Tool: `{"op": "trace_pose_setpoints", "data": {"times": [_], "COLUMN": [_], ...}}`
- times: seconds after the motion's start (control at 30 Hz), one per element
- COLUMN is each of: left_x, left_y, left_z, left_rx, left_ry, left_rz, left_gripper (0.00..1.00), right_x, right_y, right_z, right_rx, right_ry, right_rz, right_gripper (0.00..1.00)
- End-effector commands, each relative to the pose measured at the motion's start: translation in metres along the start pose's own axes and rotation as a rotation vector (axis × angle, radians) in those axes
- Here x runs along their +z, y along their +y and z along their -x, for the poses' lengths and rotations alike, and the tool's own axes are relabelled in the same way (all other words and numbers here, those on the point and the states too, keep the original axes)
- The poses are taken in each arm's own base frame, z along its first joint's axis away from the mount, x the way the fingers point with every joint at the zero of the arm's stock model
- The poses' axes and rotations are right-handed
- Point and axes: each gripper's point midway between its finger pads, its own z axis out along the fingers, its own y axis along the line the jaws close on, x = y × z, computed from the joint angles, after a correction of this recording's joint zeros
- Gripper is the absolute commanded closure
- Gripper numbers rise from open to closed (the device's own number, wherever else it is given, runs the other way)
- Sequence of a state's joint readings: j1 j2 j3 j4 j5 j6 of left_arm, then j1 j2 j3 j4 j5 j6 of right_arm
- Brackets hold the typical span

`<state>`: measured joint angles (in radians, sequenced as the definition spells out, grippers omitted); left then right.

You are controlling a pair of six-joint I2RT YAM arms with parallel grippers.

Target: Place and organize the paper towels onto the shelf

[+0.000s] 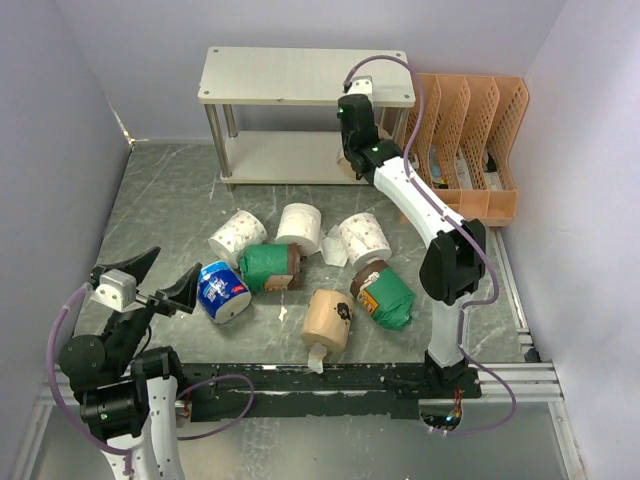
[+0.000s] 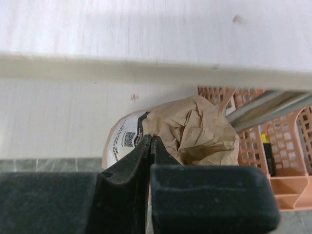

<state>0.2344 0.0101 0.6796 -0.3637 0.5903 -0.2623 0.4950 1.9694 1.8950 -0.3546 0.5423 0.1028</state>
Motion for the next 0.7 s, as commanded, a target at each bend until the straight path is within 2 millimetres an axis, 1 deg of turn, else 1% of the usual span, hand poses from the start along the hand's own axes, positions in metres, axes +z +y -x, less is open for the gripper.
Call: {"op": "trace_pose_setpoints", "data": {"times": [0.0,0.07,0.13,0.2,0.27,0.3,0.37,0.47,0.57,0.67], "left_x": [-0.003,-0.003,-0.002,-0.002,-0.002,-0.002,-0.003,-0.003,-0.003,-0.003], "left_y": [-0.003,-0.004,-0.004,-0.005,-0.005,-0.006,-0.005,-0.004,-0.005,-0.005], "left_z": [0.008,0.009,0.009,0.01,0.01,0.01,0.011,0.011,0.011,0.011], "left_rx": [0.002,0.003,0.002,0.002,0.002,0.005,0.005,0.003,0.005,0.005], "left_ry": [-0.029,-0.032,-0.034,-0.035,-0.036,-0.037,-0.039,-0.038,-0.039,-0.04], "left_rz": [-0.002,-0.006,-0.009,-0.012,-0.016,-0.017,-0.009,-0.005,-0.008,-0.011], "left_gripper": [0.01,0.01,0.01,0.01,0.01,0.01,0.01,0.01,0.01,0.01], "right_x": [0.004,0.01,0.019,0.034,0.039,0.048,0.059,0.07,0.075,0.075], "right_y": [0.0,0.0,0.005,-0.005,-0.006,-0.002,0.001,0.002,-0.012,-0.023], "right_z": [0.045,0.045,0.036,0.024,0.02,0.009,0.001,-0.004,-0.004,-0.002], "right_rx": [-0.049,-0.098,-0.124,-0.135,-0.149,-0.163,-0.161,-0.182,-0.214,-0.278], "right_ry": [-0.152,-0.2,-0.223,-0.223,-0.248,-0.246,-0.248,-0.258,-0.287,-0.323], "right_rz": [-0.007,-0.02,-0.015,-0.035,-0.048,-0.049,-0.044,-0.073,-0.168,-0.257], "right_gripper": [1.0,1.0,1.0,1.0,1.0,1.0,1.0,1.0,1.0,1.0]}}
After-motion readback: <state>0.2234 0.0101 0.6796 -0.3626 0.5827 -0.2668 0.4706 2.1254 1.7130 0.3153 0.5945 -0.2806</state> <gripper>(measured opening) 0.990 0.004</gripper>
